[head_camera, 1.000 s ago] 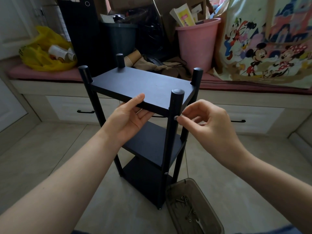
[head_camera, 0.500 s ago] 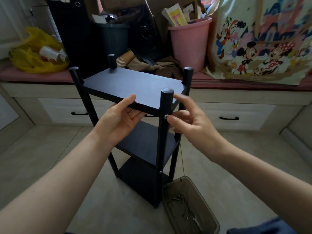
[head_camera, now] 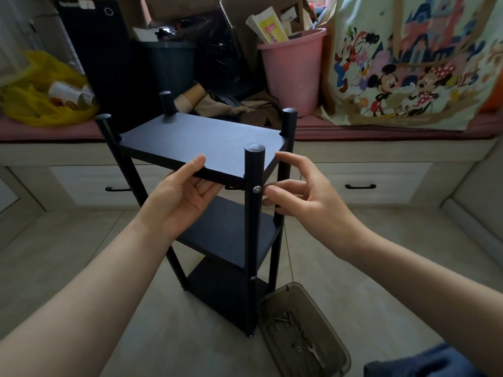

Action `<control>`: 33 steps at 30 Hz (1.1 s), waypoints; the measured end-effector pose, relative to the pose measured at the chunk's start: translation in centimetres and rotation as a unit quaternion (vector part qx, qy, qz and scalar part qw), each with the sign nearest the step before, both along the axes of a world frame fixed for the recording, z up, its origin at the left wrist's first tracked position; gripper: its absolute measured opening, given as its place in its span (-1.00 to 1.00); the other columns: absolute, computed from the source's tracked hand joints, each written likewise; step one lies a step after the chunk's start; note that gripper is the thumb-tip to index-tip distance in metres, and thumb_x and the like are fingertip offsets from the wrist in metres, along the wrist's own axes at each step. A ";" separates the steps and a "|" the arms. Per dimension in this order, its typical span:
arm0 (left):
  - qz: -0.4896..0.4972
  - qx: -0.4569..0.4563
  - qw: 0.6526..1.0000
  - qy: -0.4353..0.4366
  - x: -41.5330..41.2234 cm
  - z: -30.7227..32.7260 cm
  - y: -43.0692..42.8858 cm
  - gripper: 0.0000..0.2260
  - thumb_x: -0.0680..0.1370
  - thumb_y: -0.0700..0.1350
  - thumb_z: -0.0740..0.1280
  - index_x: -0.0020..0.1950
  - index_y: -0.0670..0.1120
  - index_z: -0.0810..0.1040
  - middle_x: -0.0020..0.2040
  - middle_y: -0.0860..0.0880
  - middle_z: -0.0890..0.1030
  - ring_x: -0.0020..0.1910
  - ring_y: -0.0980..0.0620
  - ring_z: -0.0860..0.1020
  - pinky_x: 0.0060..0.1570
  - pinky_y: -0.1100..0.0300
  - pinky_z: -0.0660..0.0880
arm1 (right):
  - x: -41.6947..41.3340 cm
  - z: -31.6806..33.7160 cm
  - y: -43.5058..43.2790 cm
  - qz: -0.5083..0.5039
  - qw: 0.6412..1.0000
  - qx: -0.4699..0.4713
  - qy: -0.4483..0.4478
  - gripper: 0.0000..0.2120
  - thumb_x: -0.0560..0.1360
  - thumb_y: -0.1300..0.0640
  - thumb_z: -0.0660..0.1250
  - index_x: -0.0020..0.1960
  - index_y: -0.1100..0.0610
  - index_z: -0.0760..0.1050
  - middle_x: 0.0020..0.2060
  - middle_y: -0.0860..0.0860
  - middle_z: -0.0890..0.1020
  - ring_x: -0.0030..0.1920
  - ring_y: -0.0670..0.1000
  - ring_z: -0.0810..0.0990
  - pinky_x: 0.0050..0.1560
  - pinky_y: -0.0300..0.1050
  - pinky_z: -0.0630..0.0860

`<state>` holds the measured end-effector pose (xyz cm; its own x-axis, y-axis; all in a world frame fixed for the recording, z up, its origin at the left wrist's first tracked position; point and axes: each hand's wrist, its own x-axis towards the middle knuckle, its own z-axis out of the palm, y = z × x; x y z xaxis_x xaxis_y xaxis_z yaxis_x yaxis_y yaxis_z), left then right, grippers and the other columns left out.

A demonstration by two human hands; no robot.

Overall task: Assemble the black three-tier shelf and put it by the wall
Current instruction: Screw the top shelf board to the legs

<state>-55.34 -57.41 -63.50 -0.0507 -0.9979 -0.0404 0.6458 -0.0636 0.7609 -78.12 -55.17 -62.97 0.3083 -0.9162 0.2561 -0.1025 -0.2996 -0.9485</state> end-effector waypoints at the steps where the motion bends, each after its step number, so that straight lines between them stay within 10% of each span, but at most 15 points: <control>1: 0.000 0.000 1.000 0.000 0.0 0.0 0.0 -0.75 0.49 -0.13 0.39 0.15 -0.15 0.57 0.08 -0.12 0.73 0.09 -0.07 0.70 -0.05 0.14 0.65 | -0.4 -0.1 0.0 -0.015 1.000 0.007 -0.008 -0.59 0.58 0.14 0.34 0.39 -0.03 0.34 -0.05 0.01 0.73 -0.03 -0.06 0.71 -0.01 -0.25 0.60; 6: 0.001 -0.002 1.000 -0.004 0.1 -0.1 0.1 -0.78 0.51 -0.14 0.38 0.14 -0.15 0.59 0.11 -0.13 0.72 0.12 -0.08 0.69 -0.03 0.13 0.65 | -2.7 -3.6 -0.6 -0.057 0.993 0.075 0.074 -0.88 0.61 0.15 0.29 0.12 0.08 0.55 -0.11 -0.02 0.73 -0.06 -0.07 0.71 0.03 -0.05 0.65; 17: 0.005 -0.011 1.000 -0.012 -0.2 0.1 0.4 -0.83 0.52 -0.15 0.38 -0.12 -0.12 0.78 0.09 -0.12 0.72 0.14 -0.07 0.69 -0.01 0.15 0.64 | -3.6 -20.0 -3.7 0.068 0.871 0.384 0.299 -0.82 0.58 0.15 0.34 0.14 0.19 0.57 -0.06 0.10 0.71 -0.06 0.05 0.71 0.01 -0.05 0.65; 22: 0.025 -0.008 1.000 -0.001 -0.5 0.3 0.5 -0.81 0.48 -0.17 0.38 0.05 -0.19 0.65 0.06 -0.14 0.73 0.11 -0.07 0.70 0.01 0.14 0.64 | -2.6 -27.8 -3.3 0.057 0.870 0.328 0.364 -0.91 0.51 0.23 0.39 -0.16 0.12 0.62 -0.26 0.04 0.63 -0.31 -0.04 0.60 -0.25 -0.20 0.57; 27: 0.023 -0.011 1.000 0.000 -0.5 0.4 0.5 -0.86 0.49 -0.18 0.38 -0.03 -0.18 0.70 0.04 -0.14 0.73 0.09 -0.05 0.70 -0.01 0.15 0.64 | -2.3 -34.0 -3.5 0.033 0.840 0.305 0.447 -0.83 0.58 0.17 0.31 0.14 0.16 0.57 -0.08 0.03 0.59 -0.06 0.02 0.60 -0.17 -0.24 0.47; 33: 0.019 -0.027 0.999 0.001 0.1 -0.2 0.3 -0.79 0.51 -0.18 0.38 0.12 -0.18 0.61 0.07 -0.13 0.72 0.12 -0.03 0.69 0.04 0.17 0.62 | -2.3 -37.6 -4.7 0.006 0.855 0.267 0.445 -0.86 0.60 0.18 0.28 -0.14 0.10 0.50 -0.16 -0.01 0.58 -0.19 -0.06 0.52 -0.31 -0.40 0.36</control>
